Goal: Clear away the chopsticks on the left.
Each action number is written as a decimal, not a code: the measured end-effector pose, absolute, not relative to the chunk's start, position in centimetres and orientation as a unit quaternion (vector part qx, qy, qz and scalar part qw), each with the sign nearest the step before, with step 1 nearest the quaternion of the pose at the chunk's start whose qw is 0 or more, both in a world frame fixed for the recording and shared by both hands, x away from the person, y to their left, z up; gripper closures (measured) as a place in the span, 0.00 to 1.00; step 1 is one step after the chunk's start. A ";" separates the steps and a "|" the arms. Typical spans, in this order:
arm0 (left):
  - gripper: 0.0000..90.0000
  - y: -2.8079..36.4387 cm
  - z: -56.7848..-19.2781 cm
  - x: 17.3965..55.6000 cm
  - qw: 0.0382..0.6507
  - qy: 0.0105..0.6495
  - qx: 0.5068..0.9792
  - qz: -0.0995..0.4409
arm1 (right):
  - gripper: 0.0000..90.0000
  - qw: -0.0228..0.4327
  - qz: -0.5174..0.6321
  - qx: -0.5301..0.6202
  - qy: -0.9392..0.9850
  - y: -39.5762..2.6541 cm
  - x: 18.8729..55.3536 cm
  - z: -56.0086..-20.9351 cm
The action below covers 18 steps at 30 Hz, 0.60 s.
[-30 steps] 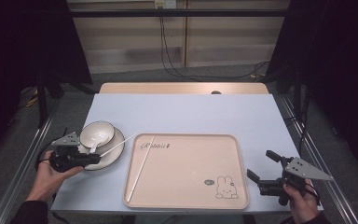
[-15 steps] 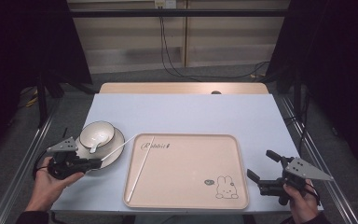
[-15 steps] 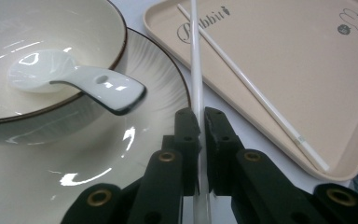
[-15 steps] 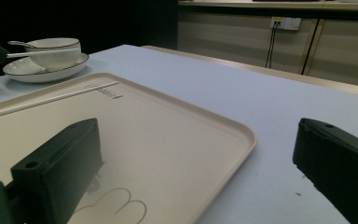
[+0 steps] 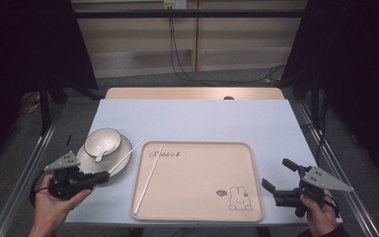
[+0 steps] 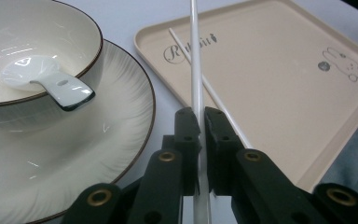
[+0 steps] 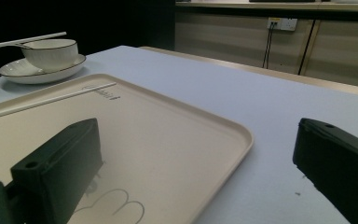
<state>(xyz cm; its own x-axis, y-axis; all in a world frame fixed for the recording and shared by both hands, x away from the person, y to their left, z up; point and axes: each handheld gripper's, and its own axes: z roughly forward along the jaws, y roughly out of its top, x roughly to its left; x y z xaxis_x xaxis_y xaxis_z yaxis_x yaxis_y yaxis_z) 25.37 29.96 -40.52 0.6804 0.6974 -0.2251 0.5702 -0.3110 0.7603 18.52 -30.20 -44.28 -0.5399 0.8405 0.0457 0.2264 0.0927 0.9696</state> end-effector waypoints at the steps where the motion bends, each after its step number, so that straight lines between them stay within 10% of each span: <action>1: 0.94 29.8 -40.5 25.1 0.440 0.394 0.803 0.074 | 0.01 0.278 0.549 0.391 0.684 -30.2 18.5 -44.3; 18: 0.94 24.2 -41.0 23.4 0.441 0.452 0.770 0.088 | 0.01 0.278 0.549 0.384 0.689 -30.2 18.6 -44.3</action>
